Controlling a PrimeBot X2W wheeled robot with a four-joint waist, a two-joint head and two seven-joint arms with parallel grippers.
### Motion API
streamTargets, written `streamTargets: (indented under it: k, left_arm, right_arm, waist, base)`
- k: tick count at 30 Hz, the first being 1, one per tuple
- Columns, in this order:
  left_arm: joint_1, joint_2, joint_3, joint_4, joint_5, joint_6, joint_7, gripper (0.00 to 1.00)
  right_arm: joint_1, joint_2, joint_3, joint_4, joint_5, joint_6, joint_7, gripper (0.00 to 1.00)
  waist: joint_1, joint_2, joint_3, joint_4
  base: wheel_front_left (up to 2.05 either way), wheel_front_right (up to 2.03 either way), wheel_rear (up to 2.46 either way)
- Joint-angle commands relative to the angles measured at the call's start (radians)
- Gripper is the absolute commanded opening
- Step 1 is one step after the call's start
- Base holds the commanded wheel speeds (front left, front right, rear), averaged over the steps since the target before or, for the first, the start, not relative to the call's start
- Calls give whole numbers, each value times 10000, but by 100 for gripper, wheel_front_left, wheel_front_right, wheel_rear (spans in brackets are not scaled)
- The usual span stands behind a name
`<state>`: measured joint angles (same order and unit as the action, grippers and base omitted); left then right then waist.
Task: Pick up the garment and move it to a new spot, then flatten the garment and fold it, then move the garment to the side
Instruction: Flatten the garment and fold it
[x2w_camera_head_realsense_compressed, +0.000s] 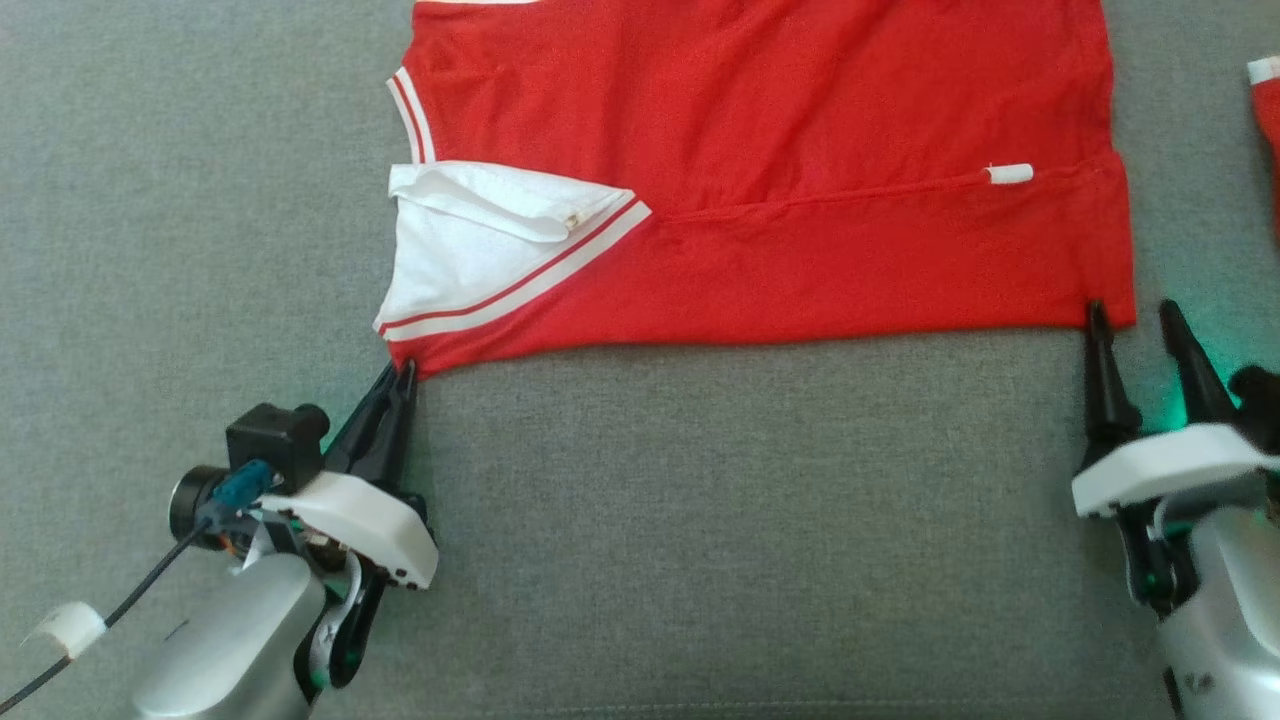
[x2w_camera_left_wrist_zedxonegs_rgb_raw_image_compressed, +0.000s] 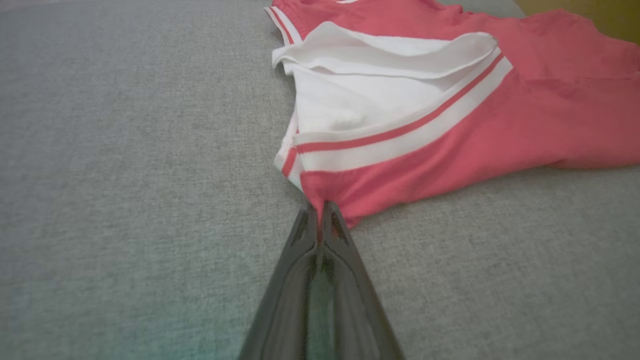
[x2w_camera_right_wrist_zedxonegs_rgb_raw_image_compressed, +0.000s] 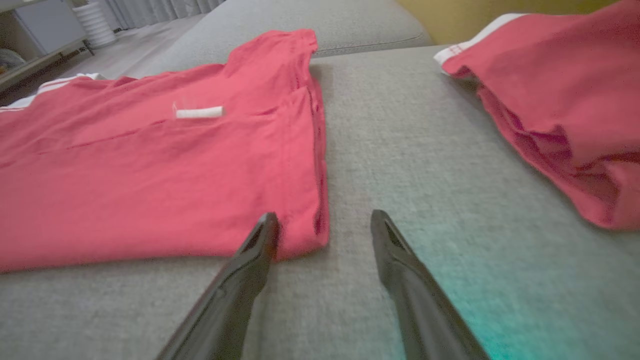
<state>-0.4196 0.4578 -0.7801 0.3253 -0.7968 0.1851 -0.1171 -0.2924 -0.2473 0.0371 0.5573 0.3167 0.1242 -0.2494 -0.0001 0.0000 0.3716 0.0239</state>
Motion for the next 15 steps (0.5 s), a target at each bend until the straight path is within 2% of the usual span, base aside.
streamTargets:
  k: [1, 2, 9, 15]
  left_arm:
    - [-47, 373, 236, -153, -25, 17, -45, 0]
    - [-59, 389, 222, -156, -26, -12, -30, 0]
    - [-24, 487, 110, -124, -89, -271, 23, 0]
    - [463, 754, -10, -510, -276, -376, 206, 0]
  right_arm:
    - [-298, -199, 457, 48, 259, 65, -25, 35]
    - [-385, -250, 579, 150, 398, 65, -30, 0]
    - [-541, -809, 1128, 761, 976, 65, -74, 0]
    - [97, -1373, 1326, 600, 1261, 65, -108, 0]
  waist:
    - [1, 0, -21, 39]
    - [1, 0, -44, 60]
    - [1, 0, -447, 183]
    - [1, 0, -1008, 225]
  base:
    - [0, 0, 0]
    - [0, 0, 0]
    - [0, 0, 0]
    - [0, 0, 0]
